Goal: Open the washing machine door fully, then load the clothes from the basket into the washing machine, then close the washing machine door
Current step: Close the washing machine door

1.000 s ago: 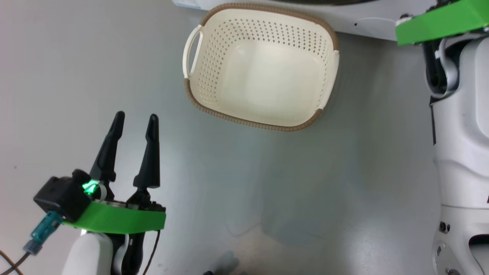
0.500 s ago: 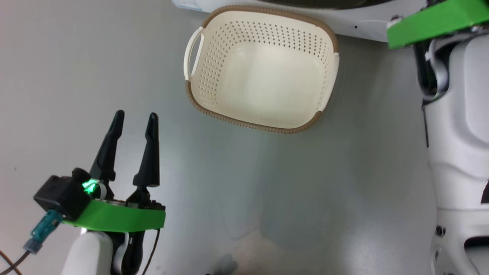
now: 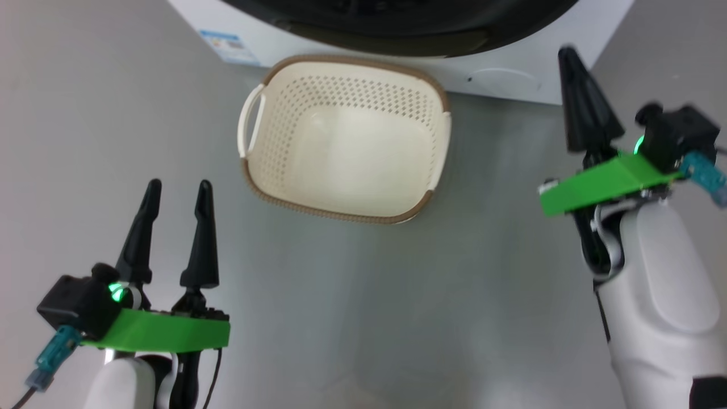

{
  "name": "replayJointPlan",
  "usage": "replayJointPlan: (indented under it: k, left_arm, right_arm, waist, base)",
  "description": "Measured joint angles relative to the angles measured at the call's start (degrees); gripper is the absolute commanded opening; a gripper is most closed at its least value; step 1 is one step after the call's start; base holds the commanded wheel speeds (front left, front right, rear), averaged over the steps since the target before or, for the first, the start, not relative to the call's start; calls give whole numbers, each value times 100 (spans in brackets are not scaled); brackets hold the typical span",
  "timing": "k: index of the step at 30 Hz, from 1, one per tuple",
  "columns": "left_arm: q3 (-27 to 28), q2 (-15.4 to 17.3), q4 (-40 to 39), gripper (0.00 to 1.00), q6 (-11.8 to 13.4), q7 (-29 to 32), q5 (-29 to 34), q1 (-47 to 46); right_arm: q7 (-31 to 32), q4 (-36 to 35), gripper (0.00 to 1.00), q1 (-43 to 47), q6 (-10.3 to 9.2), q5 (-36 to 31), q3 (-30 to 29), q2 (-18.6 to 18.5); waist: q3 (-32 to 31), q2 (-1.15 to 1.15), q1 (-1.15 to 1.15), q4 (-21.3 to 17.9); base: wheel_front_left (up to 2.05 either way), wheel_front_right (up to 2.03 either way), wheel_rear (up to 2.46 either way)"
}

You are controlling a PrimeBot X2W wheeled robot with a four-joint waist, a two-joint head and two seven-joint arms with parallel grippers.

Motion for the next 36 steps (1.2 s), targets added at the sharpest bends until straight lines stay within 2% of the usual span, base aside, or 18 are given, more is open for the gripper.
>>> replayJointPlan:
  k: [16, 17, 19, 21, 22, 23, 24, 30, 36]
  left_arm:
    - [611, 10, 119, 100, 0, 0, 304, 788]
    - [638, 11, 127, 100, 0, 0, 305, 834]
    - [701, 12, 160, 100, 0, 0, 337, 927]
    - [788, 13, 213, 100, 0, 0, 400, 1022]
    - [832, 16, 235, 100, 0, 0, 420, 1076]
    - [870, 22, 253, 100, 0, 0, 446, 1136]
    - [903, 27, 266, 100, 0, 0, 452, 1203]
    - [970, 47, 294, 100, 0, 0, 553, 1586]
    - [767, 79, 231, 100, 0, 1, 664, 1926]
  right_arm:
    - [2, -762, 0, 2052, 0, 323, -263, 137]
    - [1, -794, 9, 2155, 0, 326, -293, 143]
    - [2, -855, 34, 2359, 0, 335, -350, 142]
    - [2, -904, 55, 2552, 0, 387, -368, 145]
    - [2, -924, 83, 2641, 0, 437, -372, 152]
    - [3, -949, 96, 2735, 0, 476, -380, 160]
    - [5, -985, 100, 2827, 0, 481, -380, 167]
    - [7, -1093, 100, 3250, 0, 472, -365, 189]
    - [7, -1267, 100, 3604, 0, 466, -491, 210]
  waist:
    - [-936, 0, 0, -859]
    - [-999, 0, 0, -905]
    - [-1124, 0, 0, -997]
    - [-1251, 0, 0, -1084]
    - [-1316, 0, 0, -1125]
    - [-1382, 0, 0, -1163]
    - [-1451, 0, 0, -1201]
    - [-1844, 0, 0, -1402]
    - [-2204, 0, 0, -1548]
  base:
    - [0, 0, 0]
    - [0, 0, 0]
    - [0, 0, 0]
    - [0, 0, 0]
    - [0, 0, 0]
    - [0, 0, 0]
    - [0, 0, 0]
    - [0, 0, 0]
    - [0, 0, 0]
